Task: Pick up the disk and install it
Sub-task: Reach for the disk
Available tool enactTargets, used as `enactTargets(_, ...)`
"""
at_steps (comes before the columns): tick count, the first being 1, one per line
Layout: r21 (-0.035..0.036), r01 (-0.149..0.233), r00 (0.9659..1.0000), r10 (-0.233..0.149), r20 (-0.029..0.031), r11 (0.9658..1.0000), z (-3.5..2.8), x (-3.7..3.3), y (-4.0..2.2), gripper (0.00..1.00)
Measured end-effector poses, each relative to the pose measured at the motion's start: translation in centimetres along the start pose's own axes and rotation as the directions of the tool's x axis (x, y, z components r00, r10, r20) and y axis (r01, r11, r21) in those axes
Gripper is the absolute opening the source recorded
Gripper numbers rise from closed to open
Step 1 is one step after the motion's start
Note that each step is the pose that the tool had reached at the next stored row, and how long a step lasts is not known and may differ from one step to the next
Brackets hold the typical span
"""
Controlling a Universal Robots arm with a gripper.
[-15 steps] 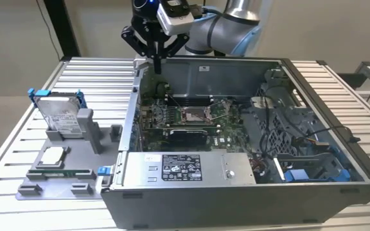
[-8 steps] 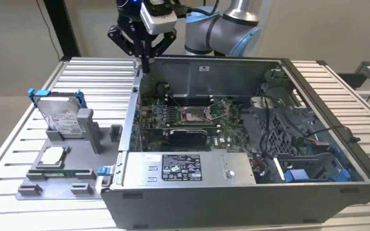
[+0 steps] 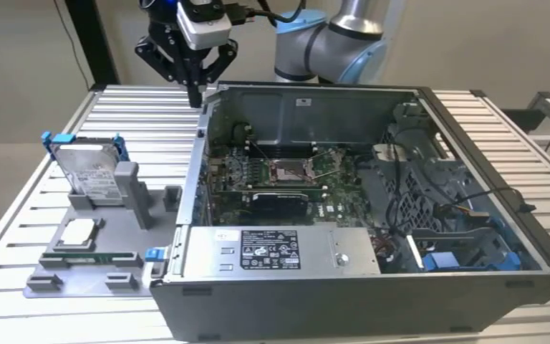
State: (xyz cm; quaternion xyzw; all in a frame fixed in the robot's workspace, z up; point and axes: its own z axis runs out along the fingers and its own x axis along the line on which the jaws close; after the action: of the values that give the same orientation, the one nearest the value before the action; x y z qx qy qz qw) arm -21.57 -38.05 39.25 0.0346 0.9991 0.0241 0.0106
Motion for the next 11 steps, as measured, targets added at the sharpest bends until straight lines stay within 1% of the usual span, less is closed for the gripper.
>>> enactTargets(3,-0.0001,0.000,1.0000,0.000,-0.0001,1.0000,0.00,0.99,0.17,0.00)
enactTargets(6,0.0001,0.001,1.0000,-0.001,-0.0001,1.0000,0.03,2.24,0.40,0.00)
enactTargets(11,0.0000,0.001,1.0000,-0.001,-0.0001,1.0000,0.10,4.03,1.07,0.00)
